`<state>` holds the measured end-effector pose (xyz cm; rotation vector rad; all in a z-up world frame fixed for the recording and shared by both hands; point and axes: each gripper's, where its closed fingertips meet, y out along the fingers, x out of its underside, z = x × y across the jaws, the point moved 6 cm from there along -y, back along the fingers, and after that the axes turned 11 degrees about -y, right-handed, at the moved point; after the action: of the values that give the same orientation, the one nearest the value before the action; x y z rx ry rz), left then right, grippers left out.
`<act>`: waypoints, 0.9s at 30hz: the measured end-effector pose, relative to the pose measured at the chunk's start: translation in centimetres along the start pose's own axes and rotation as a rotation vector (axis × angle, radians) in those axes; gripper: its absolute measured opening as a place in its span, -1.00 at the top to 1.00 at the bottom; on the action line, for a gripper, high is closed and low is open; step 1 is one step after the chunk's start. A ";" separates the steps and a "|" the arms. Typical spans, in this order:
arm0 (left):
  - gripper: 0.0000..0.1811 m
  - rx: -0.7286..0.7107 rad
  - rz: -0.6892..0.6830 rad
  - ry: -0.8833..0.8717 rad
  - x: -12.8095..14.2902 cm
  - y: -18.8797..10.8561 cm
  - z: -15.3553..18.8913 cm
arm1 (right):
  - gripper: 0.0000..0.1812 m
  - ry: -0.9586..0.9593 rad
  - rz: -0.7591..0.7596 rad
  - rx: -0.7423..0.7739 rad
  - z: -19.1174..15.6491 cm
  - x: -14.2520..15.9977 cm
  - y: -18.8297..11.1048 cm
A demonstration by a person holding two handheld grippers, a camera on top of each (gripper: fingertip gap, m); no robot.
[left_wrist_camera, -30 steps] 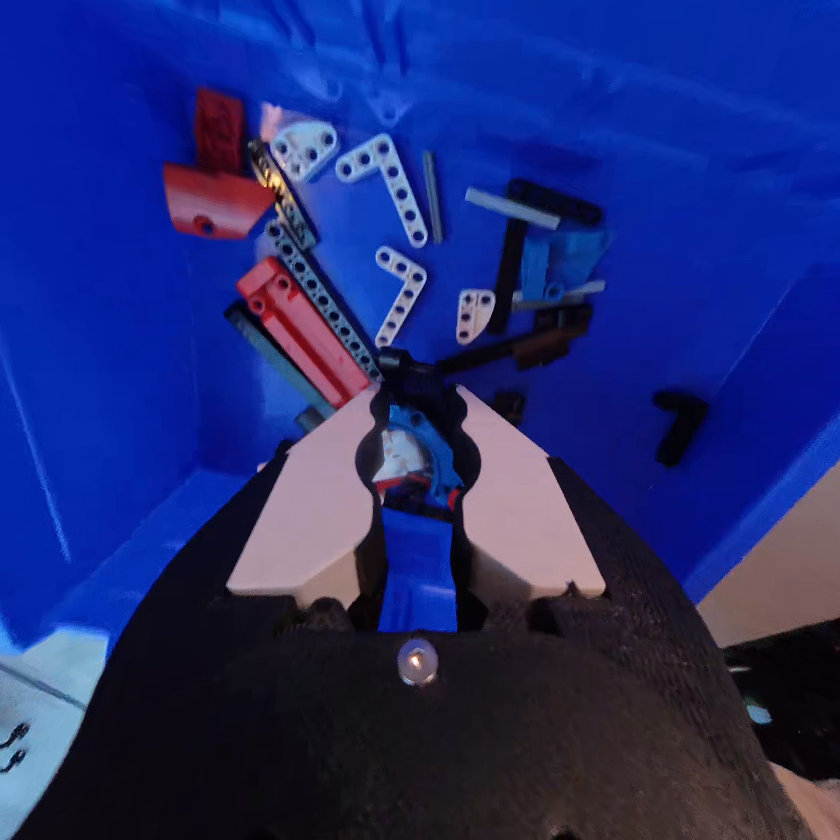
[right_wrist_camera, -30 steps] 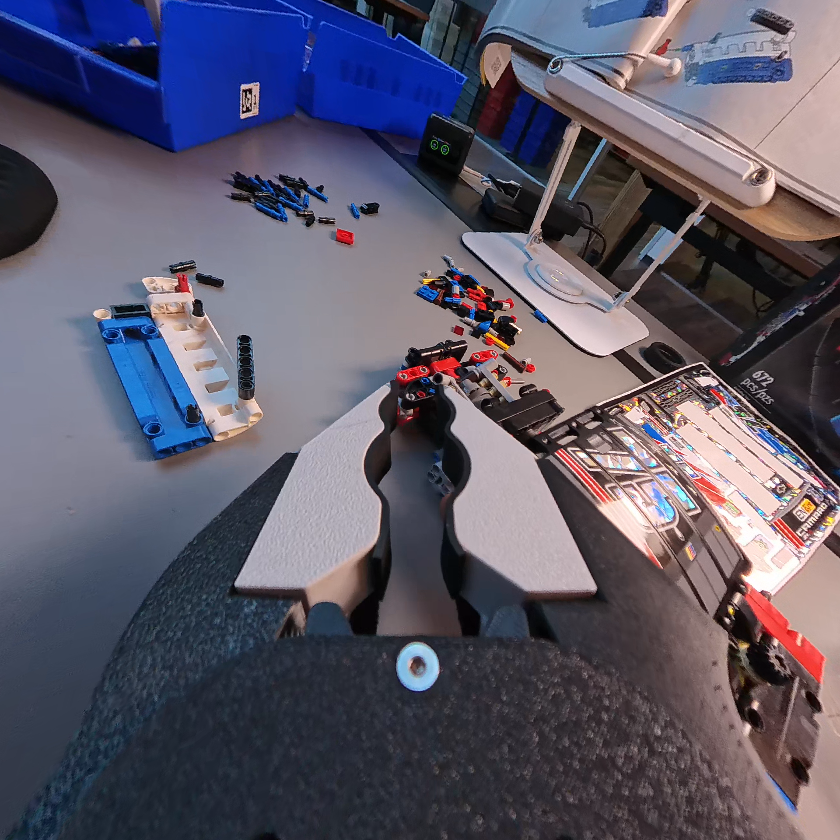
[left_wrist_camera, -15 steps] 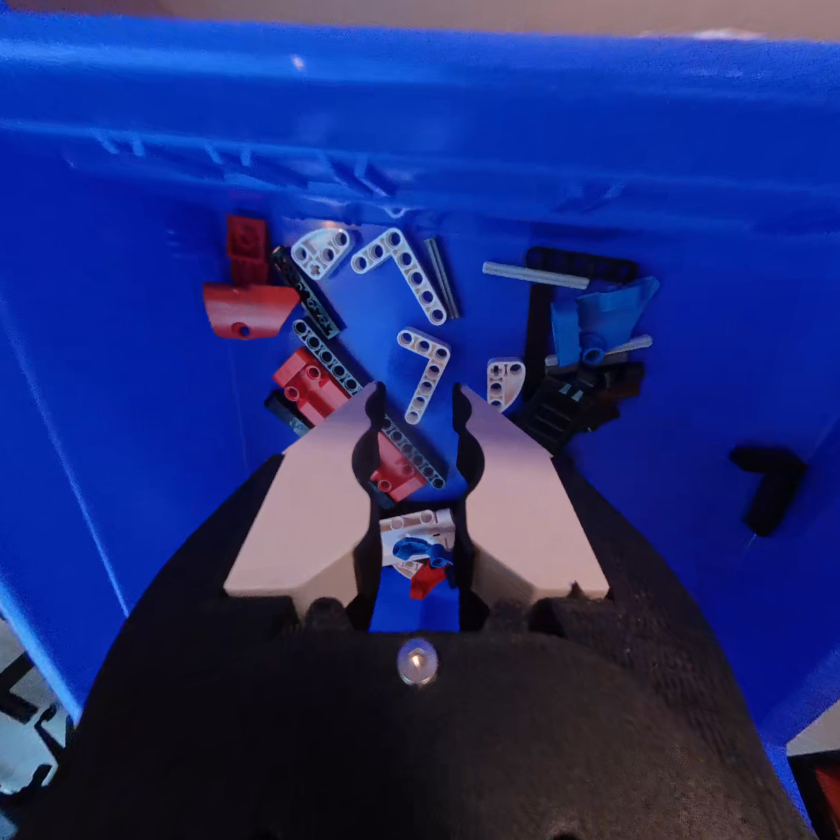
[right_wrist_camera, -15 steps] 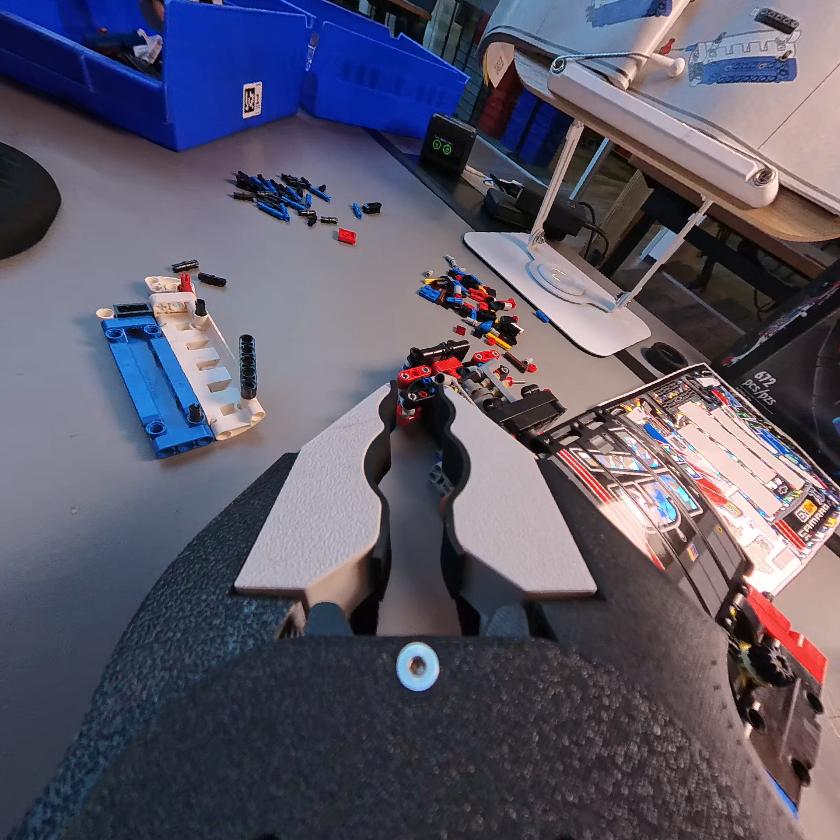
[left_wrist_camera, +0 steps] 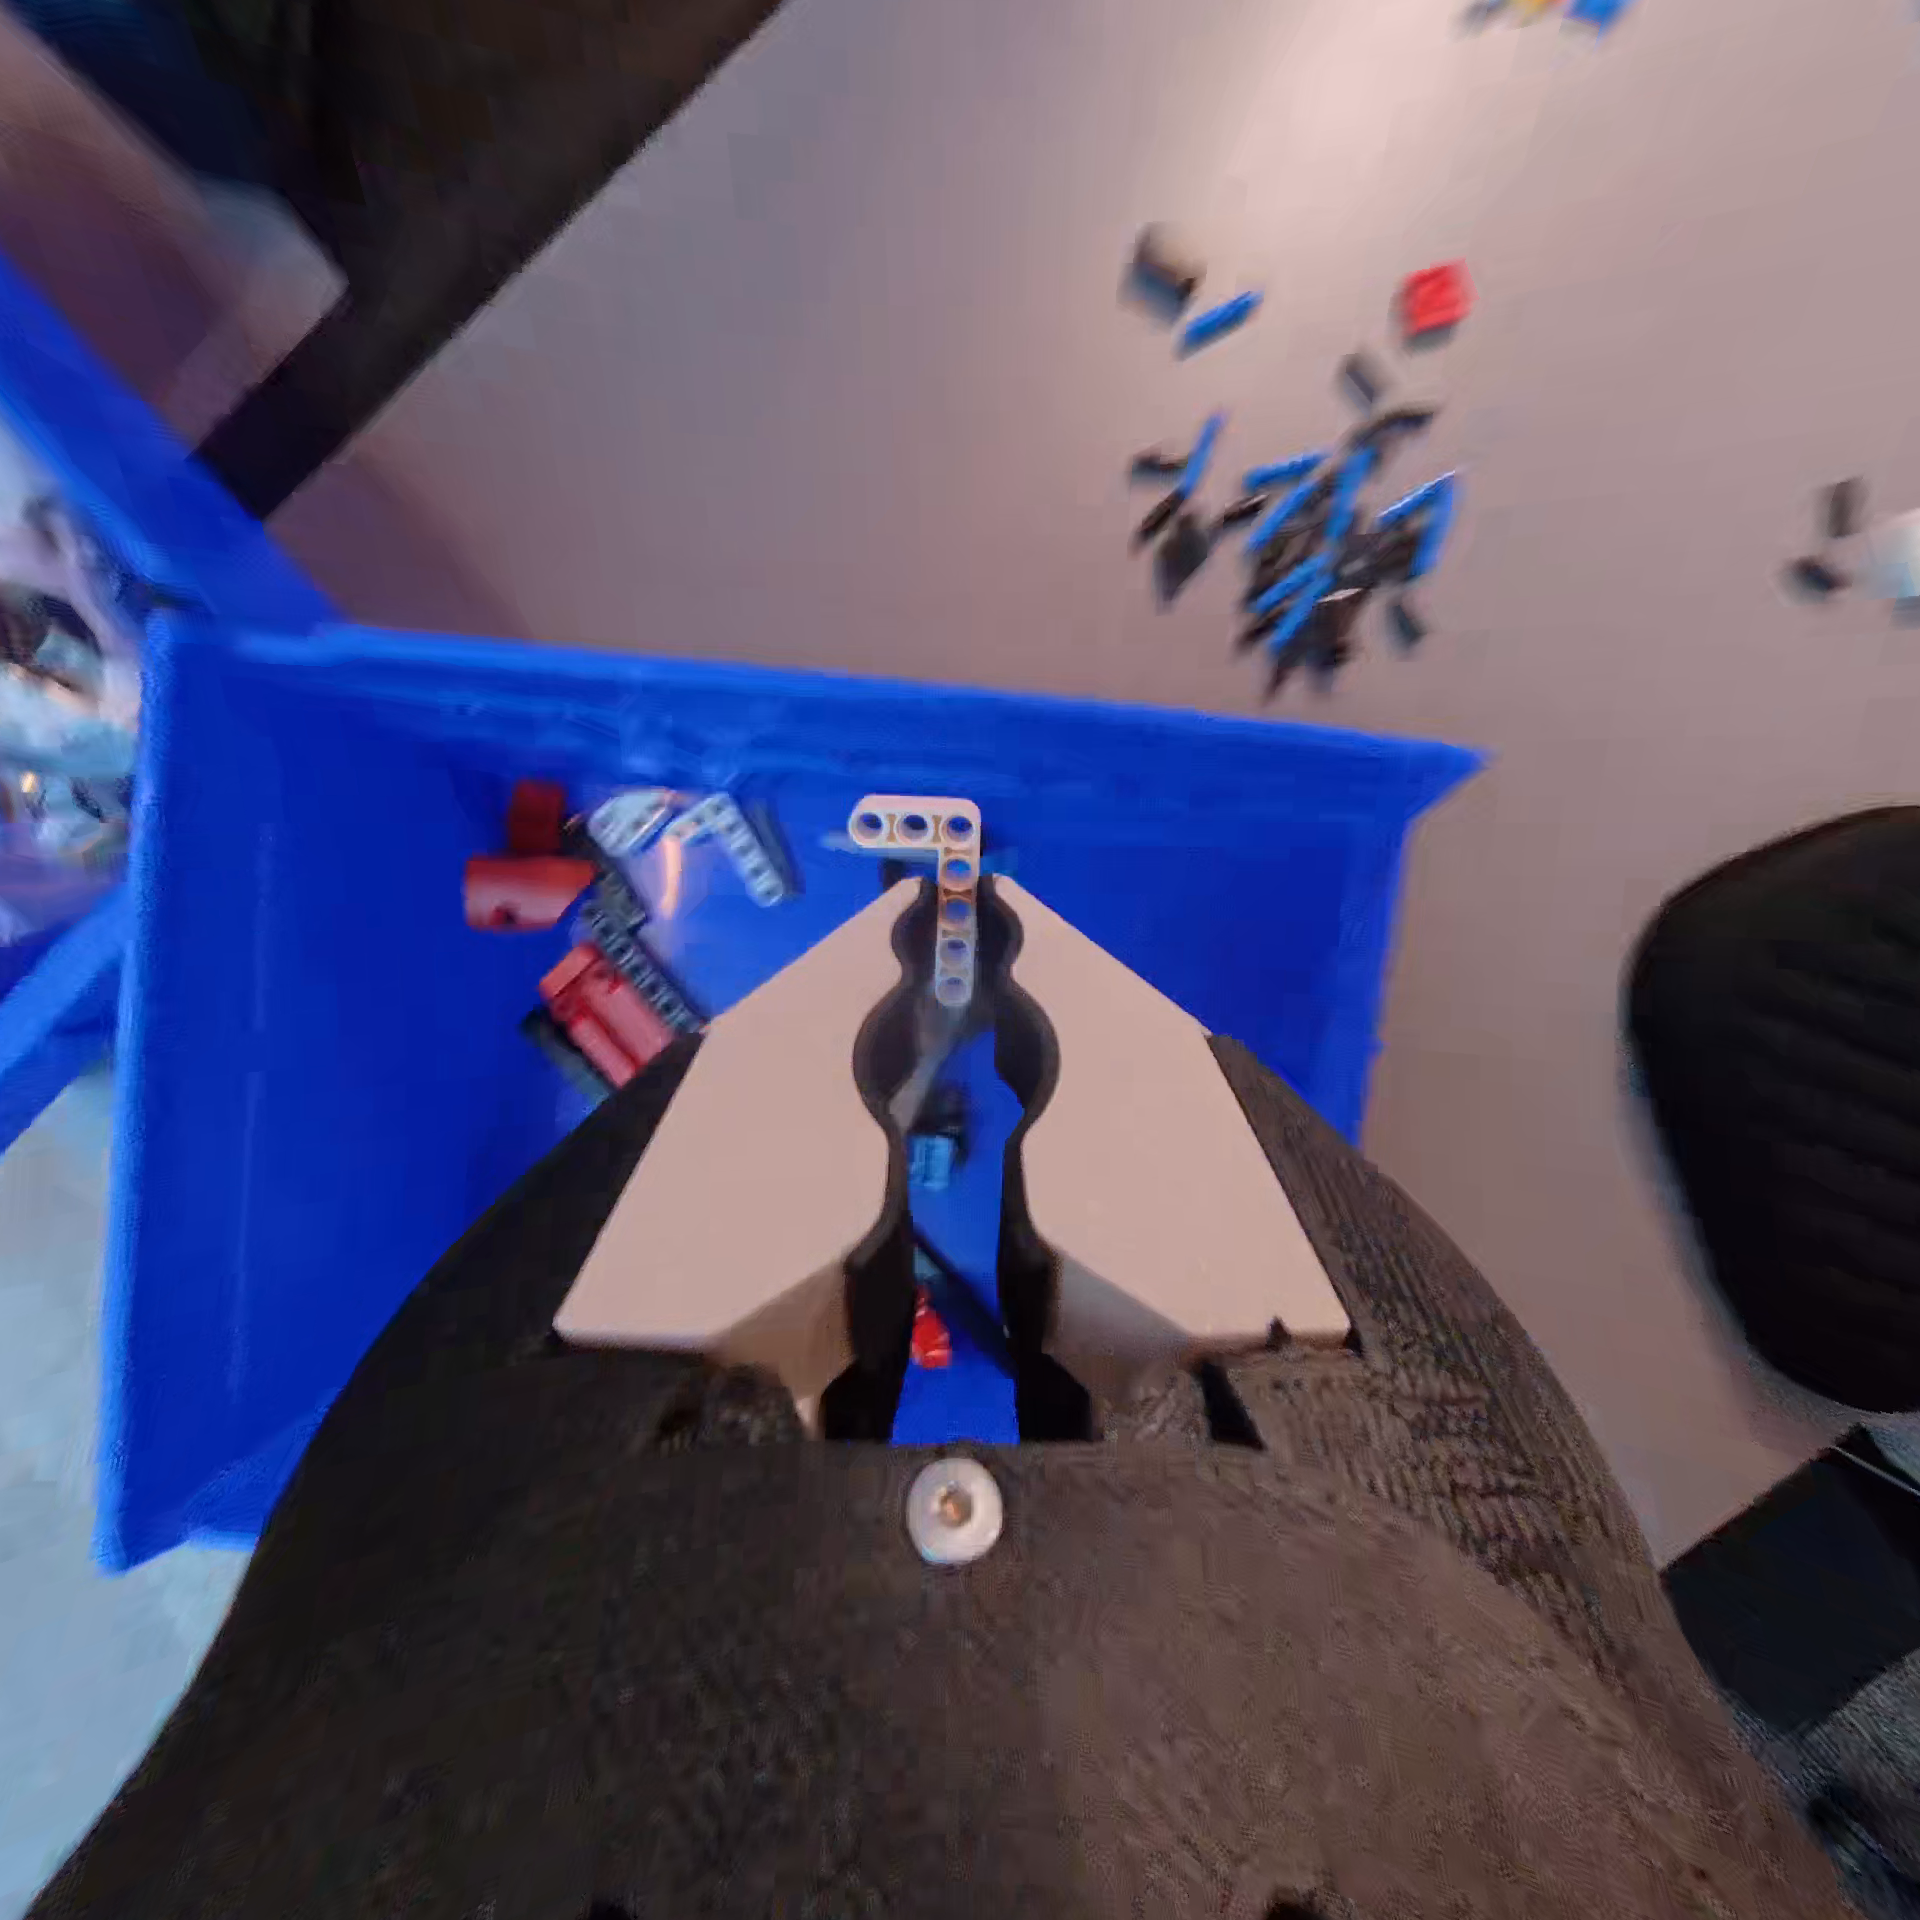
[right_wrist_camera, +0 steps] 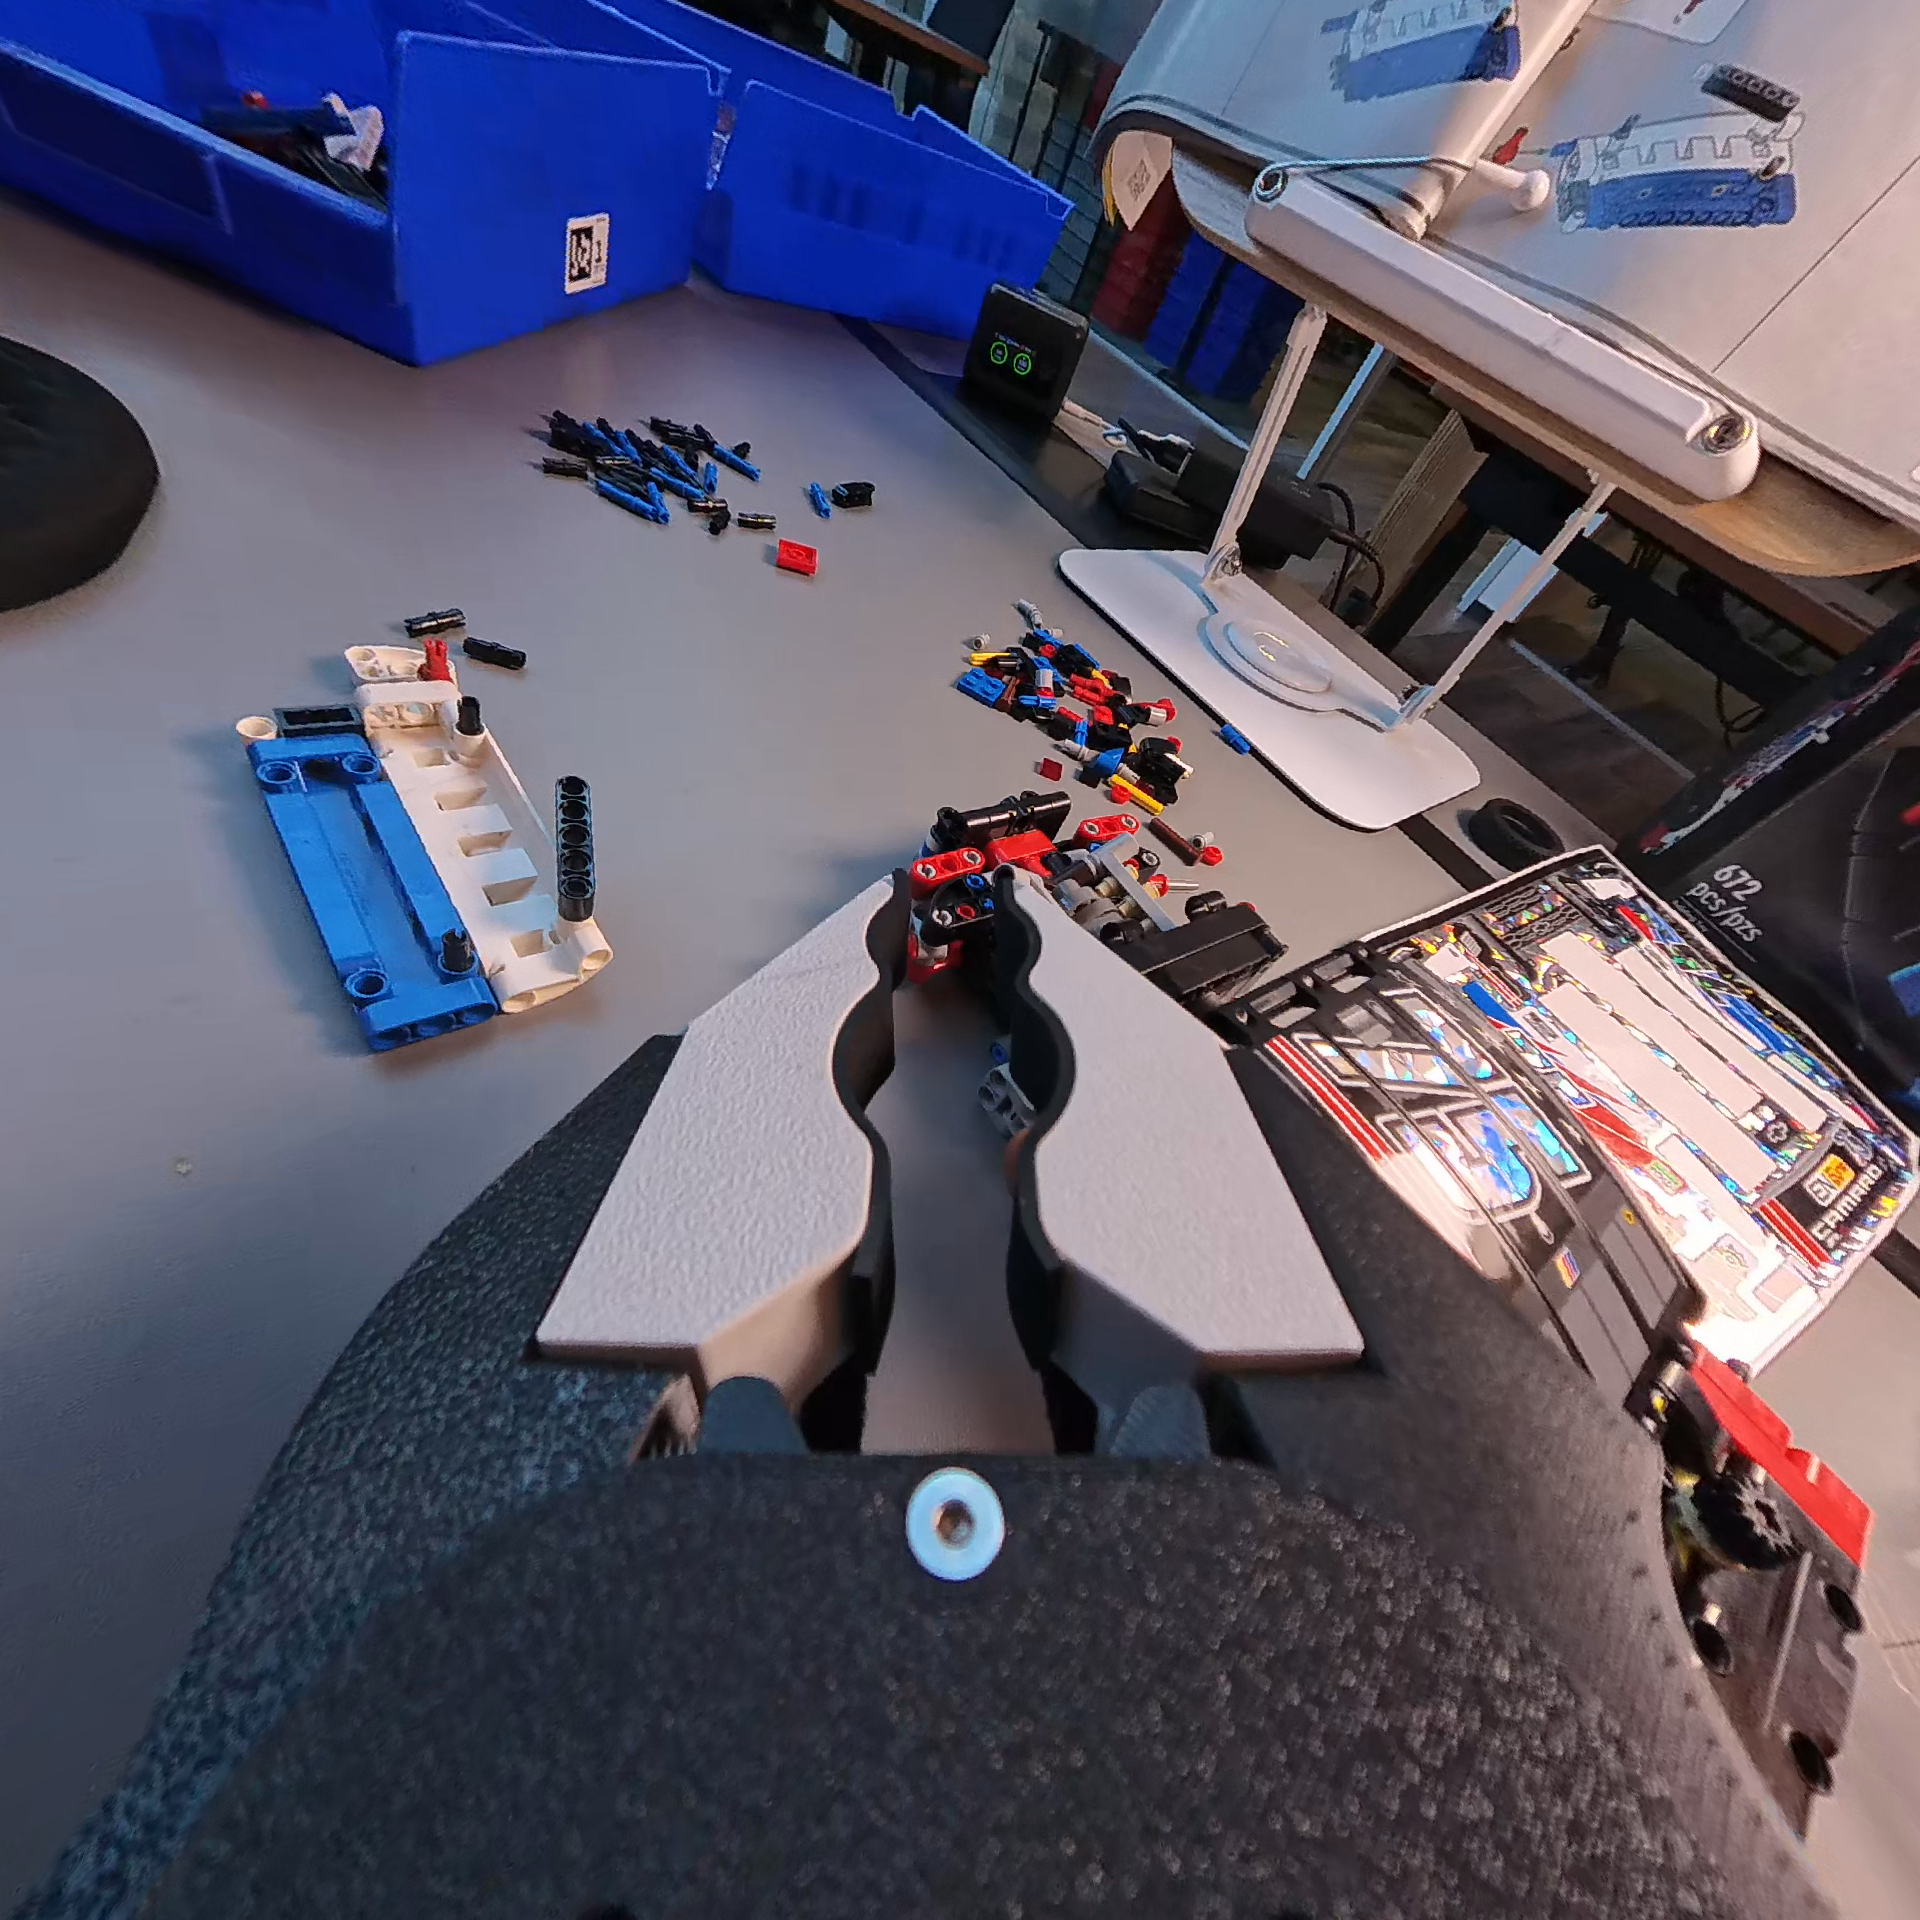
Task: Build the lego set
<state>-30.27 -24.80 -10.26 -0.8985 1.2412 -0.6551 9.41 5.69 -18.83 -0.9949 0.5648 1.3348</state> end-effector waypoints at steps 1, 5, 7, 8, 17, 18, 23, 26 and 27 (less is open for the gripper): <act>0.95 0.061 0.047 0.040 -0.5 -0.8 2.7 | 0.85 -0.002 0.001 0.000 0.0 0.0 0.0; 0.94 0.263 0.114 0.260 -0.9 0.4 14.4 | 0.85 -0.003 0.009 0.003 0.0 -0.2 0.0; 0.94 0.297 0.101 0.347 -0.7 3.3 19.1 | 0.85 -0.001 0.012 0.010 0.1 -0.3 0.0; 0.94 0.326 0.090 0.374 -0.7 4.9 21.2 | 0.86 0.000 0.012 0.017 0.2 -0.3 -0.1; 0.94 0.305 -0.050 0.503 -3.3 16.4 27.6 | 0.86 0.032 0.053 0.071 1.4 -0.5 -1.4; 0.94 0.309 -0.075 0.508 -3.5 16.9 27.7 | 0.86 0.032 0.056 0.071 1.4 -0.5 -1.4; 0.84 0.307 -0.084 0.500 -3.8 18.1 27.6 | 0.83 0.025 0.068 -0.061 -0.2 -0.7 -1.1; 0.77 0.358 0.030 0.461 -4.2 16.9 27.5 | 0.81 -0.060 0.054 -0.148 -1.9 -0.9 -0.5; 0.74 0.376 0.074 0.452 -4.2 16.3 27.4 | 0.80 -0.082 0.039 -0.172 -2.3 -0.9 -0.3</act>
<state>-5.31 -7.05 -20.08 -0.3981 1.4747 -1.0290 9.98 3.29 -19.13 -1.0675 0.4142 1.4714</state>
